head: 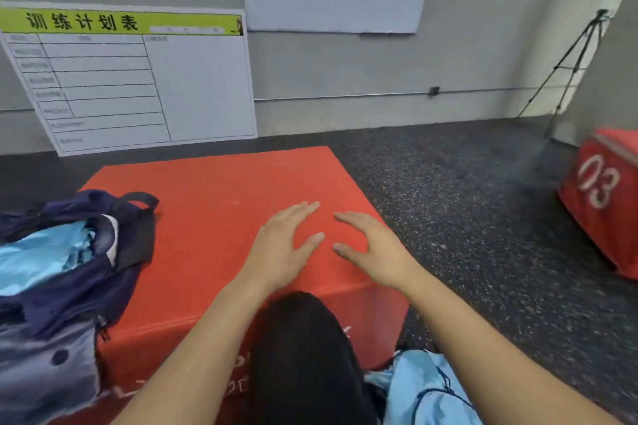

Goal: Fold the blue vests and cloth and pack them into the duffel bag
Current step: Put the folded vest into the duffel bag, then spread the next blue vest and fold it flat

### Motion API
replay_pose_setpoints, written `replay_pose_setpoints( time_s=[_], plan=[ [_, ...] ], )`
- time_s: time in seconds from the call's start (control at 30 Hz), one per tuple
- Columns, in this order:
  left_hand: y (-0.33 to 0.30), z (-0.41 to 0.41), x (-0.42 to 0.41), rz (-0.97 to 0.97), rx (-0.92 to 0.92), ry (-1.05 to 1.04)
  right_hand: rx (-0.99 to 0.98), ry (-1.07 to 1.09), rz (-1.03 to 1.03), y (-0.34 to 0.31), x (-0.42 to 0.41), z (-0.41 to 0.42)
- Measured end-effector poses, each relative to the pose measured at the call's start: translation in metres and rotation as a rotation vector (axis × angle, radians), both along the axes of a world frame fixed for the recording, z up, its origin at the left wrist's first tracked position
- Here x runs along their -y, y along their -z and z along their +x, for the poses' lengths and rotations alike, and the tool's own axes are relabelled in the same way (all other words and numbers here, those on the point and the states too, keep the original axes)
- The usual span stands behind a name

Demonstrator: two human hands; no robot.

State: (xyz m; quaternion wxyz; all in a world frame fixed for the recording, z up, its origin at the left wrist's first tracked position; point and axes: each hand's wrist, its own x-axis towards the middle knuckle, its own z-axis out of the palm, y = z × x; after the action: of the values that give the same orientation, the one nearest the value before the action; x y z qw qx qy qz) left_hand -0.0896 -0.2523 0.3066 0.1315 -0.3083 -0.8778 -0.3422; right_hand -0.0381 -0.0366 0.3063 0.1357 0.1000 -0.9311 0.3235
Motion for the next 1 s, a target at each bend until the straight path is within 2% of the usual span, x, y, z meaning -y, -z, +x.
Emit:
replay_pose_setpoints(
  time_s=[0.17,0.37,0.67,0.83,1.0],
  plan=[
    [0.050,0.047,-0.072,-0.071,0.100,0.139,0.081,0.147,-0.055,0.063,-0.064,0.057],
    [0.108,0.093,-0.117,-0.169,0.199,0.234,0.257,0.296,-0.114,0.163,-0.116,0.125],
    [0.147,0.109,-0.156,-0.469,0.261,0.357,0.520,0.479,-0.153,0.307,-0.163,0.197],
    [0.179,0.116,-0.193,-0.568,0.309,0.385,0.643,0.508,-0.141,0.360,-0.181,0.220],
    [0.211,0.126,-0.225,-0.648,0.369,0.391,0.668,0.560,-0.166,0.389,-0.203,0.221]
  ],
)
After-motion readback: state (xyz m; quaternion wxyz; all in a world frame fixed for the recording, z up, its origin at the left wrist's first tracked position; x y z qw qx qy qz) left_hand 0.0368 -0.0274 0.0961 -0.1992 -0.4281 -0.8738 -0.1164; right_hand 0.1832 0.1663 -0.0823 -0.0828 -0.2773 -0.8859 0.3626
